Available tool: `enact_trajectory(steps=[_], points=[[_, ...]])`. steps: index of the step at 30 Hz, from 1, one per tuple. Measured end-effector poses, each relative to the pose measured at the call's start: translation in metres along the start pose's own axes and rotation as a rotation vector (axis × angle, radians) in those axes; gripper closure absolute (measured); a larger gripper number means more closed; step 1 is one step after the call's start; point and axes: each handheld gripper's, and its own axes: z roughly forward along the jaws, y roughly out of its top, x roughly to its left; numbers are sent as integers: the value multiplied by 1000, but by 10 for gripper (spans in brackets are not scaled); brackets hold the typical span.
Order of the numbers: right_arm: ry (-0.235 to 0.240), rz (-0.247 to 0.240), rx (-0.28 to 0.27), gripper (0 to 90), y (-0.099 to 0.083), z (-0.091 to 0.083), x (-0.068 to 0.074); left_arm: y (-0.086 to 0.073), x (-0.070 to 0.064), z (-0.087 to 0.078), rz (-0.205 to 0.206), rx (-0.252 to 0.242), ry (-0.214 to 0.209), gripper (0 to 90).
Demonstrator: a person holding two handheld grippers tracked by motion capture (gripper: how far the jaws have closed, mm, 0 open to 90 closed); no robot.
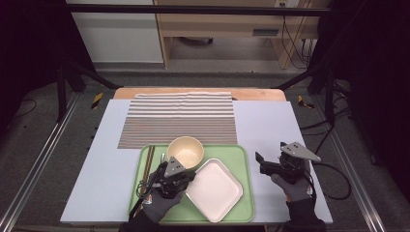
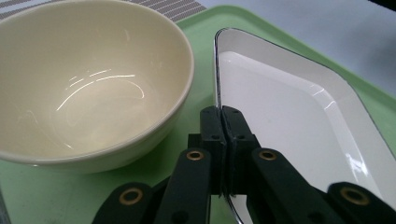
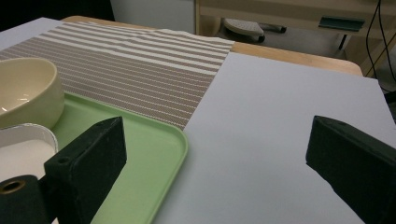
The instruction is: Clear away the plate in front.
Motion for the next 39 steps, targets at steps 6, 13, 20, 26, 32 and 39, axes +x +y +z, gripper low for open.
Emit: enact_trajectory(steps=[6,13,20,26,32,39], points=[[0,2,0,53,0,0,0,-5,2,8,7,36,12,865],[0,0,0,53,0,0,0,-11,4,15,14,76,21,848],[5,5,5,52,-1,1,0,-13,5,18,32,87,16,848],[4,5,13,51,-2,3,0,-8,1,6,51,37,-16,782],[6,12,9,51,-2,2,-2,5,-2,-18,66,-47,-48,674],[5,21,12,48,-3,2,-3,14,22,-42,49,-119,-11,493]])
